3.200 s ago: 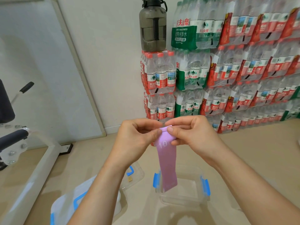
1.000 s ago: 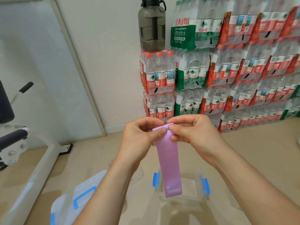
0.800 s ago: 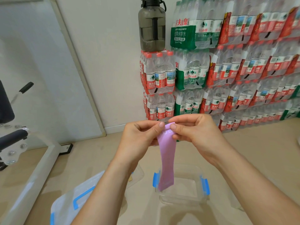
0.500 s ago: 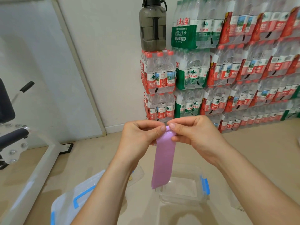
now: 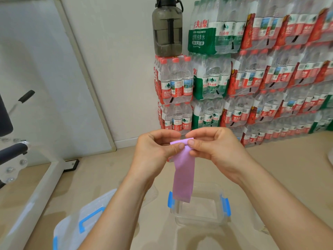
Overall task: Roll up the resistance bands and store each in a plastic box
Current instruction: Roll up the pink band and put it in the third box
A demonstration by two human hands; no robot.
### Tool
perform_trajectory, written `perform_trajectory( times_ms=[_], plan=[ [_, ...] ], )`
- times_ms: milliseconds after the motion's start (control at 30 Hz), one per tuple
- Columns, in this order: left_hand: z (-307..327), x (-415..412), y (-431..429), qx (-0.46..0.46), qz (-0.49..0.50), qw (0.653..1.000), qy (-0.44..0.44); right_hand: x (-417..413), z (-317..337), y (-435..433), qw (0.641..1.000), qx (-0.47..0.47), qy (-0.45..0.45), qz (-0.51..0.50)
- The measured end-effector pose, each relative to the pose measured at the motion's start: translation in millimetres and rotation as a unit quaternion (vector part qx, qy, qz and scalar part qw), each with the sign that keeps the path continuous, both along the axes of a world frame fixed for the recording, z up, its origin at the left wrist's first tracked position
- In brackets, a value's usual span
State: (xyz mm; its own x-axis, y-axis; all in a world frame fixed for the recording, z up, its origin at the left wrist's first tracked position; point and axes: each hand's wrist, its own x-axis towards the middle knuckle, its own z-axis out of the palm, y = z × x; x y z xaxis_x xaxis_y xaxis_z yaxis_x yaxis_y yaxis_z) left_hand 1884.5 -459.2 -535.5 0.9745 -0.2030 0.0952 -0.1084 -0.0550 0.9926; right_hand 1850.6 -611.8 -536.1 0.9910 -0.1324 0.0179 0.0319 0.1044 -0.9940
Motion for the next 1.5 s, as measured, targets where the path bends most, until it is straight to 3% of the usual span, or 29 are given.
perform_trajectory(
  times_ms=[667,733,833,1000,1267,1400,1500],
  plan=[
    [-5,-2,-6,-0.030,0.000,0.999,-0.011,3,-1,-4,1.000,0.015,-0.017,-0.009],
    [-5,-1,-4,-0.025,-0.028,0.999,-0.021,3,0,-5,1.000,0.001,-0.023,-0.004],
    [0,2,7,0.003,-0.158,0.987,-0.035,2,3,-12,0.999,-0.023,-0.017,0.023],
    [10,-2,22,0.104,-0.317,0.942,-0.041,-5,8,-23,0.986,0.012,0.019,0.164],
    [9,-6,20,0.111,-0.324,0.938,-0.042,-5,5,-24,0.968,0.021,0.066,0.241],
    [9,-5,20,0.126,-0.321,0.937,-0.047,-5,6,-25,0.970,-0.017,0.075,0.229],
    [8,-2,19,0.073,-0.289,0.953,-0.053,-4,5,-23,0.983,-0.019,0.055,0.173]
  ],
)
